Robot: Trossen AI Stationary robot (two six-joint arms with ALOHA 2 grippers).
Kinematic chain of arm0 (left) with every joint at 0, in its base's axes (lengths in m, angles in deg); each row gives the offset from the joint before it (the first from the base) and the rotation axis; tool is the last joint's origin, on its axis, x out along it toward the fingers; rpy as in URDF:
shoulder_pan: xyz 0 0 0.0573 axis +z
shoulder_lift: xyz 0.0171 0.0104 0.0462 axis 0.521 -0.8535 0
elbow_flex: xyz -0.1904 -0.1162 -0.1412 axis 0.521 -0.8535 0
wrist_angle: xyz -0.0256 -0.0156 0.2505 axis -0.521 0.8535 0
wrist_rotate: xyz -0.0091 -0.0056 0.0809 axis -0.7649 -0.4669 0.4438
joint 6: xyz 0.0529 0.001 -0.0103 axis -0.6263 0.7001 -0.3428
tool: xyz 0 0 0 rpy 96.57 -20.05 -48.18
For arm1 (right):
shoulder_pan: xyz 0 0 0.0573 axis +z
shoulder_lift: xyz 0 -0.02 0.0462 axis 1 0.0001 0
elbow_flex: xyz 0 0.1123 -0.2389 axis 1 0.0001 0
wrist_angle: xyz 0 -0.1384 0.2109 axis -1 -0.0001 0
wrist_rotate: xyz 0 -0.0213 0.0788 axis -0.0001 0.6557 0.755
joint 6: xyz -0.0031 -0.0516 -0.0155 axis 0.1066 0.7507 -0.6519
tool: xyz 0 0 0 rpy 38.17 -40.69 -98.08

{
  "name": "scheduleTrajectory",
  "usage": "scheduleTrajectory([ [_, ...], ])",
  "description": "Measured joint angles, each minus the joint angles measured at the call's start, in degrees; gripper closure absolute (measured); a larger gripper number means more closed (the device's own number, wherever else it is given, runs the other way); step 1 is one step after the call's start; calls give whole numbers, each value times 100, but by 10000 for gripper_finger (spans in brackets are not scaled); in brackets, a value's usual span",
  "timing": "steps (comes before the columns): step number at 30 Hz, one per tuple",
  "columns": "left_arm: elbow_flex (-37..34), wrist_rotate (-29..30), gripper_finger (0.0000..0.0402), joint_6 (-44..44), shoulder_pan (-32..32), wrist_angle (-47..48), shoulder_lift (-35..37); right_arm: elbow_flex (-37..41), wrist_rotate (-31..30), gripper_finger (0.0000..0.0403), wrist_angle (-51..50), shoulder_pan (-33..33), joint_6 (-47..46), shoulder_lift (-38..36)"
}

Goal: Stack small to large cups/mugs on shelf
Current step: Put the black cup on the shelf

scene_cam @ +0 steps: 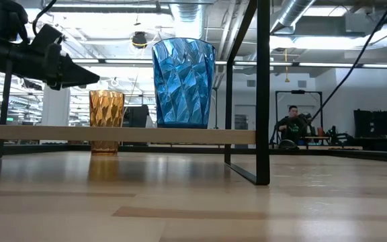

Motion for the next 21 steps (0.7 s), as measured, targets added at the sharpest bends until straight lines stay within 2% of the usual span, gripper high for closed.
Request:
scheduleTrajectory([
  [4, 0, 137, 287, 52, 0, -8, 0, 0, 473, 173, -60, -394, 54, -89],
  [14, 4, 428, 287, 310, 0, -49, 2, 0, 720, 173, -423, -1207, 409, -329],
  [21, 10, 733, 288, 329, 0, -78, 2, 2, 1038, 173, -963, -2001, 412, -893],
])
